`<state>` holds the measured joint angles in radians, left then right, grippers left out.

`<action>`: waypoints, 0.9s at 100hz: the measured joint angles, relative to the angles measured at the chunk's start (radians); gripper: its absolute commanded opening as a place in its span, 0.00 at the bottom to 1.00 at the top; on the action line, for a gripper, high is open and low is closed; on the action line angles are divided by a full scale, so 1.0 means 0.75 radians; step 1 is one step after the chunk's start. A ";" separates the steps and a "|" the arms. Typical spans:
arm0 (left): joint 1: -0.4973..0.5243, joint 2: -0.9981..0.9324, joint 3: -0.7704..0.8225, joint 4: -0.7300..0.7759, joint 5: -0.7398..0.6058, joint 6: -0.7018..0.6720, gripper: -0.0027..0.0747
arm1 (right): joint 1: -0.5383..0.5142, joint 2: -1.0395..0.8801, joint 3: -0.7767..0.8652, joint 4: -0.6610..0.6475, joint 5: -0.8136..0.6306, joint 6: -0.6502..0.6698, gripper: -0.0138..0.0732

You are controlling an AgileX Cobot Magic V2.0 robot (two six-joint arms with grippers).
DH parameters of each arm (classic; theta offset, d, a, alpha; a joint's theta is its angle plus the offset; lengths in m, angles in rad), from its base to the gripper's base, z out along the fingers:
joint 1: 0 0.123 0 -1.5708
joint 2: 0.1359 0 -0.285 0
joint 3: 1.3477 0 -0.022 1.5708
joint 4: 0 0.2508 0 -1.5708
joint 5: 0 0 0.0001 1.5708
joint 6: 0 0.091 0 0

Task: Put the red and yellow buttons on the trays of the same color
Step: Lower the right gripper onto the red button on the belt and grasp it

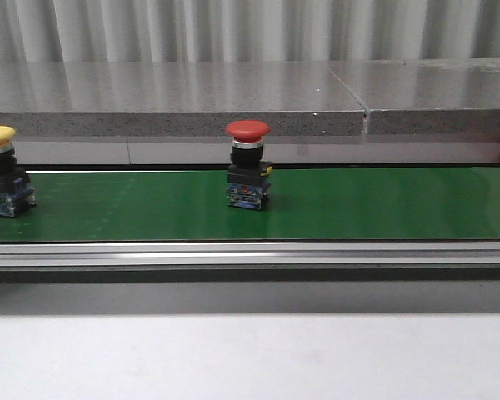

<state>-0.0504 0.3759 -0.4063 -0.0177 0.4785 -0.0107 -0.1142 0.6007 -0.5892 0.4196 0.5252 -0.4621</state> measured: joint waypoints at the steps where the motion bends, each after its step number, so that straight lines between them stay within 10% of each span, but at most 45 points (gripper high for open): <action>1: 0.000 0.000 0.000 0.000 0.000 0.000 0.01 | 0.000 0.000 0.000 0.000 0.003 0.000 0.87; 36: 0.000 0.000 0.000 0.000 0.000 0.000 0.01 | 0.043 0.109 -0.051 0.105 0.008 -0.028 0.84; 90: 0.000 0.000 0.000 0.000 0.000 0.000 0.01 | 0.470 0.874 -0.375 0.110 -0.019 -0.274 0.84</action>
<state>-0.0504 0.3759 -0.4063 -0.0177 0.4785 -0.0107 0.2381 1.2565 -0.8701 0.5022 0.5107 -0.6673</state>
